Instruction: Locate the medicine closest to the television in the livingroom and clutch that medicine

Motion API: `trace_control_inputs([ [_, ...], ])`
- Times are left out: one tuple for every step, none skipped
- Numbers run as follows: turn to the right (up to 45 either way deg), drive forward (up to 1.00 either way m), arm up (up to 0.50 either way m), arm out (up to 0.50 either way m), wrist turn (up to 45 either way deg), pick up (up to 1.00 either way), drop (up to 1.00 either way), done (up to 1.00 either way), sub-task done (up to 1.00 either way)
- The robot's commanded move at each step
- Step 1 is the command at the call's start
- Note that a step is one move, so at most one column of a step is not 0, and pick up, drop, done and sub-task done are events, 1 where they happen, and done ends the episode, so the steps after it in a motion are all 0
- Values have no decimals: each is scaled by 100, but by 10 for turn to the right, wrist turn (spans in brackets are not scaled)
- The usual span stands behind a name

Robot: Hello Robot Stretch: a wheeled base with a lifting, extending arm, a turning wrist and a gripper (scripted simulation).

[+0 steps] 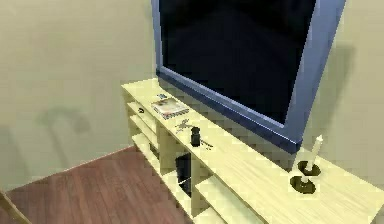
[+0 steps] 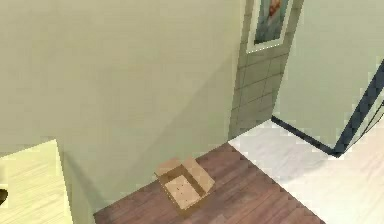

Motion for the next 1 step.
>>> trace_control_inputs([
  [0,40,0,0,0,0,0,0,0],
])
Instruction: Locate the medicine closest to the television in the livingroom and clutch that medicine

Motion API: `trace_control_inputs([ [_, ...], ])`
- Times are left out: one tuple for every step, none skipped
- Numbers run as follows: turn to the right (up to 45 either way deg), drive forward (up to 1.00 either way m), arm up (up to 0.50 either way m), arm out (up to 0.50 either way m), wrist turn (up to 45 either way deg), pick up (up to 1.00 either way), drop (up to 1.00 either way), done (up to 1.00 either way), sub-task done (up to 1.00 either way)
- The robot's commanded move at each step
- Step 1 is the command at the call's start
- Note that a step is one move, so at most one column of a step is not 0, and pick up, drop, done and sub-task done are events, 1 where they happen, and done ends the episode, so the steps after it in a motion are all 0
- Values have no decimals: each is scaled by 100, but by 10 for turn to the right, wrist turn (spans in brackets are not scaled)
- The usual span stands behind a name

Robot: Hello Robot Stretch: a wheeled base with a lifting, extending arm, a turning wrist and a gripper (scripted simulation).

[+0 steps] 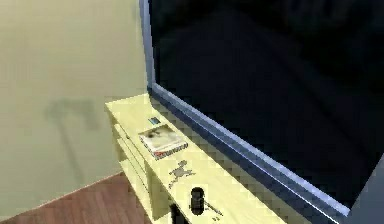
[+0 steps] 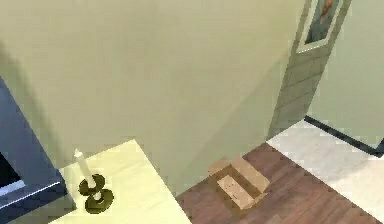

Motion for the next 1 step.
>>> trace_control_inputs([
  [-450,0,0,0,0,0,0,0,0],
])
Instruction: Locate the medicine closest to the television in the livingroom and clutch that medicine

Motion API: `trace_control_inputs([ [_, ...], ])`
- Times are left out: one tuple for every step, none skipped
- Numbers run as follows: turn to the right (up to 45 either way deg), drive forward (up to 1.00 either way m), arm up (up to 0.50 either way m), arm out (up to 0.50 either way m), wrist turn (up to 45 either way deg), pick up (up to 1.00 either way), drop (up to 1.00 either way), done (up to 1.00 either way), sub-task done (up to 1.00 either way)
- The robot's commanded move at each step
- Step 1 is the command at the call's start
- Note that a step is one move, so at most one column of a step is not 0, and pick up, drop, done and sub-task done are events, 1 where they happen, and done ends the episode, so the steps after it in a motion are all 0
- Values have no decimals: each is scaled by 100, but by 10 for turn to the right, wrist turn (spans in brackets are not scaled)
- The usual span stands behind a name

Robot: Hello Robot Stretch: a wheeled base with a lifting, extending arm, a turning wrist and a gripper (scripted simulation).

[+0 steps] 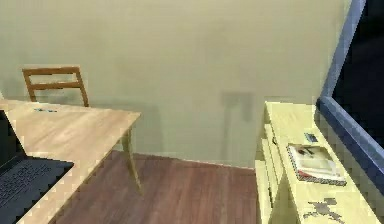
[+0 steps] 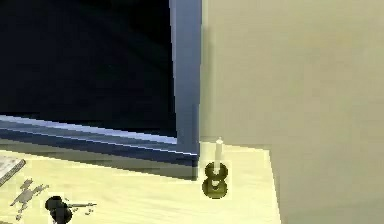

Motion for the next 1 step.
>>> trace_control_inputs([
  [-330,0,0,0,0,0,0,0,0],
])
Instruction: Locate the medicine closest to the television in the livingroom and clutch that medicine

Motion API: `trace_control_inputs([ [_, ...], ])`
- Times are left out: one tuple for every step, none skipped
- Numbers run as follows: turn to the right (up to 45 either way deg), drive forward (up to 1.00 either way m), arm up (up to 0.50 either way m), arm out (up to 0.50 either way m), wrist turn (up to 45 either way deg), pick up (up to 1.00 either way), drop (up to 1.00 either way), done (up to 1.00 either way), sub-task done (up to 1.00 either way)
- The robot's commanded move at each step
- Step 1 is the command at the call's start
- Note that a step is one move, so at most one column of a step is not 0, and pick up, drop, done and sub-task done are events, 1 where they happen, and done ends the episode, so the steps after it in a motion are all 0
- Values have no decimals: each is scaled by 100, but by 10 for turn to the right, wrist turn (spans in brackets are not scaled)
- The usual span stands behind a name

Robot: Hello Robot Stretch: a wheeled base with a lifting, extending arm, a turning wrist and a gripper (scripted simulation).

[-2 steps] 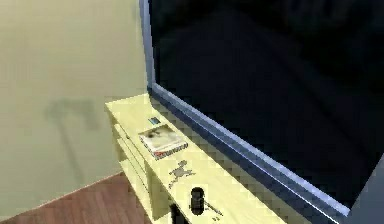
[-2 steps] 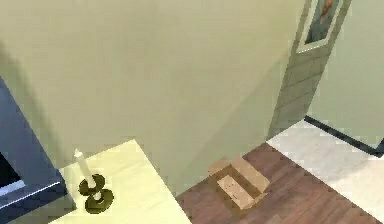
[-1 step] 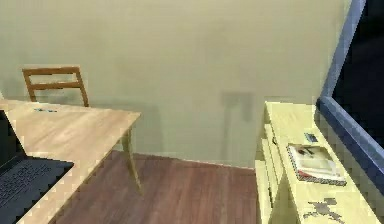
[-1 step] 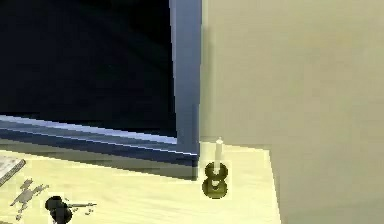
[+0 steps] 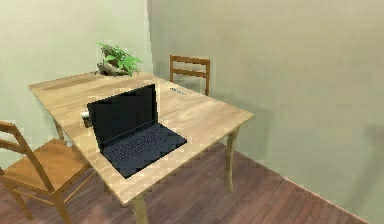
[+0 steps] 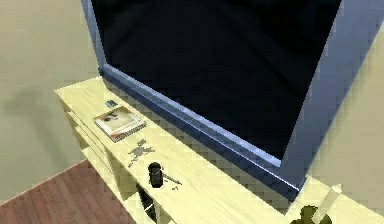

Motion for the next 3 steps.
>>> trace_control_inputs([
  [0,0,50,0,0,0,0,0,0],
  [0,0,34,0,0,0,0,0,0],
  [0,0,0,18,0,0,0,0,0],
])
